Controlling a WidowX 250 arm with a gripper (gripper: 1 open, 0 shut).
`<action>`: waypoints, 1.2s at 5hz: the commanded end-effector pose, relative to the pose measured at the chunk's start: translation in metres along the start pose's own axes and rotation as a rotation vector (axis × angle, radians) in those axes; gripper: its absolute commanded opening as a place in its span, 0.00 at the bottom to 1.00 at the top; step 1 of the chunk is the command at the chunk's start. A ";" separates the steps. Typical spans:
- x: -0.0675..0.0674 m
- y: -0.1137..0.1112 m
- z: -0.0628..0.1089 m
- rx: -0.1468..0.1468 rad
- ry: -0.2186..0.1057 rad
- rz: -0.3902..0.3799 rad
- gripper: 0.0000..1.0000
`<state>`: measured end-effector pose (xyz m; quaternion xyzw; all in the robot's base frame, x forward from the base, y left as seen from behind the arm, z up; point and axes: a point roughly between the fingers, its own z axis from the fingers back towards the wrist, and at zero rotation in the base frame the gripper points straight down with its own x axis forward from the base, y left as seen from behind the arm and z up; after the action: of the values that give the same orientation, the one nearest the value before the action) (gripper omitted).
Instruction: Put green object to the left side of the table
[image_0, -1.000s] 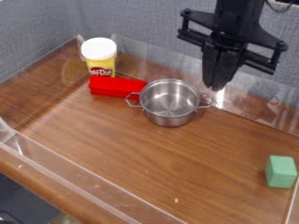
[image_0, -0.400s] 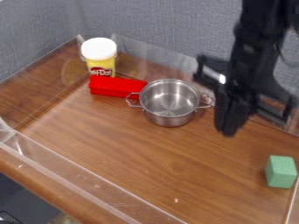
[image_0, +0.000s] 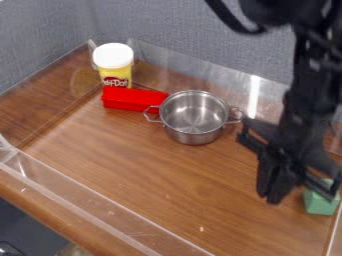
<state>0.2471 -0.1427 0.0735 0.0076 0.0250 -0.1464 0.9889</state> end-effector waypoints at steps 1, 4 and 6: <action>0.008 -0.009 -0.007 -0.007 -0.021 -0.031 0.00; 0.021 -0.017 -0.021 0.006 -0.019 -0.056 1.00; 0.029 -0.023 -0.027 0.009 -0.017 -0.070 0.00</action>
<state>0.2595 -0.1647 0.0302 0.0197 0.0425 -0.1750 0.9834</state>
